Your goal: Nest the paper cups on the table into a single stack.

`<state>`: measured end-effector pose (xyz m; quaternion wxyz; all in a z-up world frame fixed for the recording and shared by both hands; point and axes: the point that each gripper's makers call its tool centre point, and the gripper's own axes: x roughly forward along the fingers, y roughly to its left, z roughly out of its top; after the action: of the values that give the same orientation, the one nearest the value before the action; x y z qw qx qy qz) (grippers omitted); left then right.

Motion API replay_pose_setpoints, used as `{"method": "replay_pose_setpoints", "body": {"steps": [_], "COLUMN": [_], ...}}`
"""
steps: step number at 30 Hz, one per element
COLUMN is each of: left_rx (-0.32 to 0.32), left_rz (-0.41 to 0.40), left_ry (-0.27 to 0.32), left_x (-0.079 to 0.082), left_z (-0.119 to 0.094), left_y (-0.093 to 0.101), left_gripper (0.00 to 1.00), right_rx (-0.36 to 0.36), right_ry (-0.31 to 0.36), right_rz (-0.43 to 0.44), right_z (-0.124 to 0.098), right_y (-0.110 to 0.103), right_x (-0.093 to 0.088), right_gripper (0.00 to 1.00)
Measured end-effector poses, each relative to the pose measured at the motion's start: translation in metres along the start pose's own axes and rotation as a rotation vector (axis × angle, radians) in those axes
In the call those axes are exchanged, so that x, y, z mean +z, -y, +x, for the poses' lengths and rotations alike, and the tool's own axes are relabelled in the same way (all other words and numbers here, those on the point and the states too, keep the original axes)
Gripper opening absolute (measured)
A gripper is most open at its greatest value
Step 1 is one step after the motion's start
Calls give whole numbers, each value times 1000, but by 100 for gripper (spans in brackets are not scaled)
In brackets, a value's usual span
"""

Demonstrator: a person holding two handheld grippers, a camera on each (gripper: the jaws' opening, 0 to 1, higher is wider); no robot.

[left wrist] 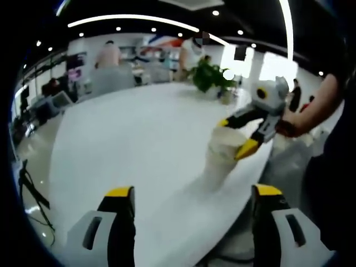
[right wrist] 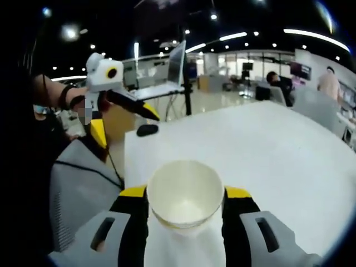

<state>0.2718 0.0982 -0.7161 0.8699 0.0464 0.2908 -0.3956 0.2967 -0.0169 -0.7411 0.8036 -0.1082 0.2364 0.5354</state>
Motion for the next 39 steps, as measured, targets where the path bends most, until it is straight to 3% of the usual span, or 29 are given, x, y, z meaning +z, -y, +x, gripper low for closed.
{"method": "replay_pose_setpoints", "body": {"steps": [29,39], "left_rx": [7,-9], "left_rz": [-14,-2], "left_ry": [7,7], "left_x": [-4,-5], "left_z": [-2,2], "left_y": [-2,4], "left_gripper": [85,85], "right_rx": [-12,-42], "right_ry": [-6,30], "right_rz": [46,65], "right_z": [3,-11], "right_y": [8,12], "right_x": [-4,2], "right_gripper": [51,49]}}
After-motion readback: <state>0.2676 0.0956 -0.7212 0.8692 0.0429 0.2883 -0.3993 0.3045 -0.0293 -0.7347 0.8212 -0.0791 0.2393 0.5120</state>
